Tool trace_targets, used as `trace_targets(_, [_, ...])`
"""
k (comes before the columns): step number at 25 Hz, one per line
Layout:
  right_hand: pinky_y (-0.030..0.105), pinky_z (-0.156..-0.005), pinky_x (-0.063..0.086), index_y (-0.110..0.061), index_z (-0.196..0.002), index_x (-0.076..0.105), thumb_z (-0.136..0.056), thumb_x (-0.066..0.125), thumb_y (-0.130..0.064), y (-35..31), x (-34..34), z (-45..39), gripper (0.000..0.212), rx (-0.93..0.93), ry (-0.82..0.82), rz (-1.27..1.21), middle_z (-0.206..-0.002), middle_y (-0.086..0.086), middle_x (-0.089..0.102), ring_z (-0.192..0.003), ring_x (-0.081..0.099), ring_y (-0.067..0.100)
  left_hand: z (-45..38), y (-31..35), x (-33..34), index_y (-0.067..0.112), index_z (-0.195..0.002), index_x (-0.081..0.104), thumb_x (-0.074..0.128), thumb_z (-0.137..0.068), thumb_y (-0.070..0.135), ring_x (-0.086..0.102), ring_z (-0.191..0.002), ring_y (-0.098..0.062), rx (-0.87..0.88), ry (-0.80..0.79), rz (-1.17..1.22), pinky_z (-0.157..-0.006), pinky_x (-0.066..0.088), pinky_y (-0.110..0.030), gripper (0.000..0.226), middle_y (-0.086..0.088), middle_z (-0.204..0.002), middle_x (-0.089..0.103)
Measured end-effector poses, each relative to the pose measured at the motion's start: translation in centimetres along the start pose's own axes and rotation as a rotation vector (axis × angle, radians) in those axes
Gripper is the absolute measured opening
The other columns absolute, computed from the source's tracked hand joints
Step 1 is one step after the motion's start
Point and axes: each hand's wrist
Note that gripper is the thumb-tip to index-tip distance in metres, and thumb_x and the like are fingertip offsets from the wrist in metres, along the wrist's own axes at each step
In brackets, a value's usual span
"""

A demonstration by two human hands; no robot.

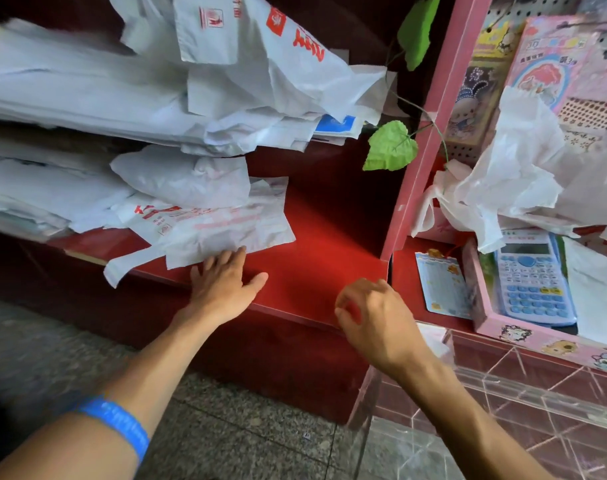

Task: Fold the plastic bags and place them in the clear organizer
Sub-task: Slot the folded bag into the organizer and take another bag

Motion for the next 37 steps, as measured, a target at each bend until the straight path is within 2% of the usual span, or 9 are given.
trace_targets(6, [0.043,-0.082,0.047,-0.024,-0.113,0.061,-0.081,0.052,-0.032,-1.3,0.9,-0.8,0.034,0.043,0.013,-0.018,-0.111,-0.005,0.063,-0.094,0.056,0.026,1.3,2.6,-0.3,0.023,-0.125,0.060,0.047,-0.093,0.060,0.035,-0.126,-0.023,0.285,0.054,-0.135,-0.101,0.032,-0.041,0.051,0.001,-0.127,0.044])
trace_targets(11, [0.042,-0.102,0.038,-0.034,-0.152,0.026,-0.082,0.062,-0.036,-1.9,1.3,-1.2,0.078,0.078,-0.174,-0.018,-0.156,-0.010,0.030,-0.132,0.037,0.021,2.5,3.2,-0.4,0.031,-0.106,0.073,0.064,-0.087,0.044,0.051,-0.123,-0.009,0.552,-0.084,0.153,-0.104,0.039,-0.034,0.025,0.016,-0.128,0.059])
trace_targets(14, [0.044,-0.100,0.035,-0.035,-0.154,0.020,-0.081,0.061,-0.038,-1.7,1.7,-1.1,0.084,0.057,-0.278,0.119,-0.146,-0.009,0.043,-0.132,0.040,0.024,3.0,3.0,-0.5,0.028,-0.095,0.073,0.063,-0.088,0.040,0.062,-0.094,-0.001,0.690,-0.100,0.216,-0.087,0.049,-0.027,0.017,0.017,-0.099,0.069])
trace_targets(16, [0.046,-0.083,0.041,-0.035,-0.143,0.043,-0.070,0.063,-0.037,-1.8,1.6,-1.0,0.076,0.032,-0.254,0.266,-0.118,-0.004,0.058,-0.107,0.055,0.029,2.6,2.0,-0.2,0.026,-0.098,0.072,0.060,-0.088,0.040,0.063,-0.094,-0.006,0.731,0.048,0.129,-0.090,0.047,-0.029,0.021,0.013,-0.098,0.071])
trace_targets(19, [0.040,-0.066,0.044,-0.034,-0.099,0.073,-0.061,0.058,-0.038,-1.8,1.7,-0.7,0.042,0.013,-0.154,0.330,-0.084,-0.004,0.058,-0.078,0.059,0.026,1.2,-0.1,-0.3,0.022,-0.117,0.069,0.061,-0.084,0.036,0.055,-0.120,-0.024,0.565,0.322,-0.048,-0.104,0.038,-0.043,0.036,0.001,-0.128,0.064])
trace_targets(22, [0.040,-0.072,0.045,-0.026,-0.086,0.072,-0.070,0.046,-0.036,-1.9,1.1,-0.4,0.032,0.044,-0.129,0.260,-0.098,-0.005,0.061,-0.090,0.057,0.024,-0.6,-2.1,-1.8,0.023,-0.144,0.045,0.059,-0.088,0.039,0.019,-0.146,-0.032,0.221,0.422,-0.254,-0.116,0.012,-0.057,0.060,-0.011,-0.159,0.028])
trace_targets(26, [0.043,-0.083,0.049,-0.022,-0.108,0.056,-0.073,0.042,-0.042,-1.7,1.9,0.1,0.043,-0.024,-0.181,0.252,-0.114,-0.002,0.060,-0.104,0.058,0.027,-4.8,-5.1,-2.8,0.034,-0.157,0.004,0.032,-0.095,0.064,-0.011,-0.150,-0.034,-0.010,0.214,-0.366,-0.114,-0.004,-0.063,0.074,-0.004,-0.165,-0.011])
trace_targets(31, [0.051,-0.091,0.052,-0.027,-0.135,0.049,-0.065,0.050,-0.044,-1.1,3.3,-0.1,0.072,-0.087,-0.243,0.333,-0.133,0.008,0.057,-0.119,0.057,0.034,-8.7,-7.2,-1.5,0.039,-0.156,0.001,0.012,-0.091,0.076,-0.001,-0.152,-0.023,-0.119,-0.104,-0.184,-0.118,0.008,-0.057,0.075,0.009,-0.166,-0.006])
trace_targets(37, [0.051,-0.097,0.049,-0.027,-0.146,0.045,-0.051,0.081,-0.051,-0.6,4.7,-0.4,0.105,-0.105,-0.258,0.422,-0.142,0.012,0.054,-0.125,0.057,0.035,-12.2,-8.2,-1.3,0.042,-0.156,0.002,0.009,-0.091,0.077,-0.003,-0.153,-0.022,-0.138,-0.078,-0.156,-0.117,0.004,-0.058,0.074,0.010,-0.165,-0.006])
Point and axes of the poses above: each hand's wrist, its own z-axis away from the middle knuckle, its own x-axis out of the palm, y = z × x
